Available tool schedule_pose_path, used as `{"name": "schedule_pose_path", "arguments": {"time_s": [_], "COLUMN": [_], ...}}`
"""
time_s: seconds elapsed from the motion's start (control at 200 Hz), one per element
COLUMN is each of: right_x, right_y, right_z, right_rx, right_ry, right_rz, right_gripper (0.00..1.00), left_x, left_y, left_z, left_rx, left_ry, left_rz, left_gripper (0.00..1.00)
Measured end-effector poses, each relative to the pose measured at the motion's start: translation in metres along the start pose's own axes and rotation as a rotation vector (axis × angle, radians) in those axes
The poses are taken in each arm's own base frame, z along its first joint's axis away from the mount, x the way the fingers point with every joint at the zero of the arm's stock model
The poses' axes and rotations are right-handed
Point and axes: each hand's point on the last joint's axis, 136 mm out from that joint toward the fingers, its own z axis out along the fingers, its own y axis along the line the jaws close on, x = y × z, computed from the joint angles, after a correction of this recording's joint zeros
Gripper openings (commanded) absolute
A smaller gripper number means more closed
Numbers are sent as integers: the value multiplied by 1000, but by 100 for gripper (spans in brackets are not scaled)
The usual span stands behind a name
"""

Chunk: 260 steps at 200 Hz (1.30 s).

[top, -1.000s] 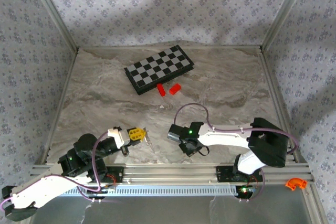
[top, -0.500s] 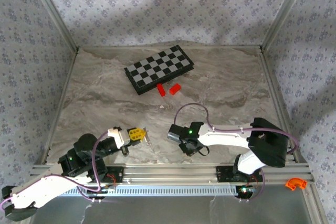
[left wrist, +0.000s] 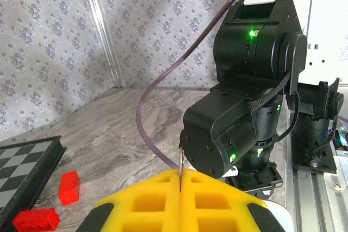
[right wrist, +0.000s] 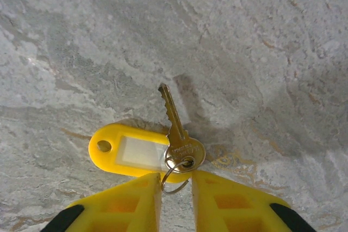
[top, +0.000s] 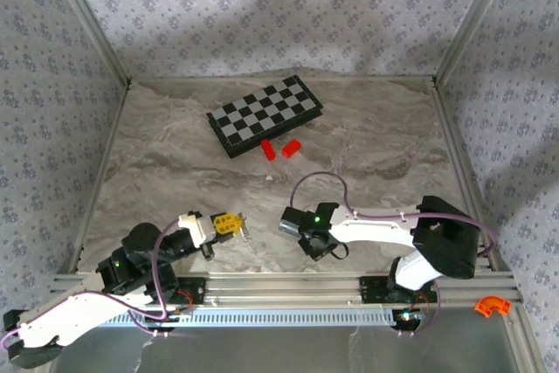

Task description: Put the keys on the keyring

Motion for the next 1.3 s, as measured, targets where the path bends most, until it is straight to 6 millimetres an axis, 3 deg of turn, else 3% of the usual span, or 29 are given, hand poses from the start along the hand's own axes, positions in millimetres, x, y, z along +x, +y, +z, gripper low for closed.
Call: {"name": "schedule_pose_path", "arguments": {"time_s": [0.21,0.905,1.299], "right_x": [0,0,-8], "right_y": [-1,-4,-3], "right_z": [2,3,-15], "right_rx": [2,3,-37], "right_ry": [7,17,-55], "right_rz": [6,13,22], "right_gripper": [29,11,4], "left_x": [0,0,0], "left_y": [0,0,0], "left_z": [0,0,0], "left_rx": [0,0,0], "left_ry": [0,0,0], "left_rz": [0,0,0], "left_gripper": [0,0,0]}}
